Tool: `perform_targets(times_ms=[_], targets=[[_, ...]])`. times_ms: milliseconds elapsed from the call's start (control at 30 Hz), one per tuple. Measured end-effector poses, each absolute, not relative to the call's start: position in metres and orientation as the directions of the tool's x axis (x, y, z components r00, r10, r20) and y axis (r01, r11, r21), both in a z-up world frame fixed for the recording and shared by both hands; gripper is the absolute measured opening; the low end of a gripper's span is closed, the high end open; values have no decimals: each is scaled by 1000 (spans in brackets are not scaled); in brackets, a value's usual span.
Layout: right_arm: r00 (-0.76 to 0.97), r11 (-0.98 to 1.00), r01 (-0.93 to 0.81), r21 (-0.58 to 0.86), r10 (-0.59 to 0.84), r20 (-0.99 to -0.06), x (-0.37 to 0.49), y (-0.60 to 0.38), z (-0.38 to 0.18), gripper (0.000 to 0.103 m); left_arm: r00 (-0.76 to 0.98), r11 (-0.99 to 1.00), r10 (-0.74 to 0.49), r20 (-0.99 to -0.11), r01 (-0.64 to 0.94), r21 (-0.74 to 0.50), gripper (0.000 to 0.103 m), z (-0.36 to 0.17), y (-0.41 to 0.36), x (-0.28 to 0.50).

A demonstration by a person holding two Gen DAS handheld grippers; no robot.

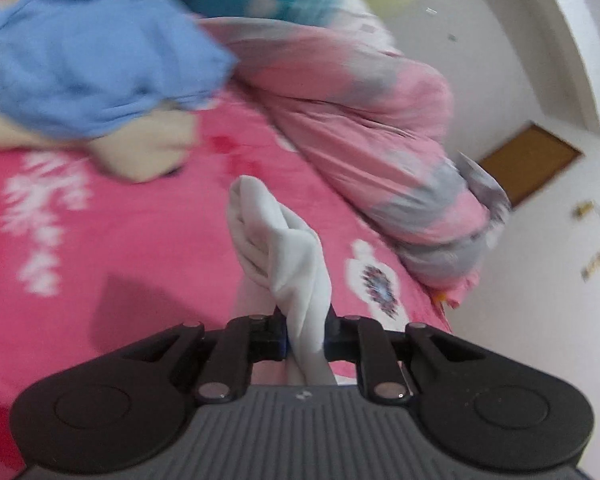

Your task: Fold clothes

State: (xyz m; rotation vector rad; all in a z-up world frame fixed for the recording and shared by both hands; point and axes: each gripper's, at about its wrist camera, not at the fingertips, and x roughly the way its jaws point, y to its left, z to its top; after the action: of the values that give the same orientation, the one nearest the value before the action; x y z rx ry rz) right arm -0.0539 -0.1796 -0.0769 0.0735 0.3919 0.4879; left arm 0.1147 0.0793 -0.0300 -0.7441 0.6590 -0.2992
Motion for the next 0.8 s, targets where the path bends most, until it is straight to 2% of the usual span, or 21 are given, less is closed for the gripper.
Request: perform_targets(times_ms=[333, 633, 667, 767, 800], targets=[[910, 871, -226, 436, 348, -225, -80, -324, -73, 20, 666, 775, -583, -466, 286, -563, 15, 19, -107, 124], [948, 712, -56, 700, 259, -187, -80, -424, -118, 20, 539, 820, -571, -619, 398, -410, 15, -1, -245, 145], [949, 687, -40, 725, 254, -188, -79, -431, -126, 20, 514, 818, -573, -639, 411, -402, 18, -8, -254, 149], [946, 621, 0, 784, 254, -201, -76, -447, -148, 20, 411, 799, -592, -693, 412, -438, 46, -29, -268, 160], [944, 599, 12, 800, 257, -207, -76, -452, -155, 20, 380, 790, -603, -701, 407, -459, 49, -34, -269, 163]])
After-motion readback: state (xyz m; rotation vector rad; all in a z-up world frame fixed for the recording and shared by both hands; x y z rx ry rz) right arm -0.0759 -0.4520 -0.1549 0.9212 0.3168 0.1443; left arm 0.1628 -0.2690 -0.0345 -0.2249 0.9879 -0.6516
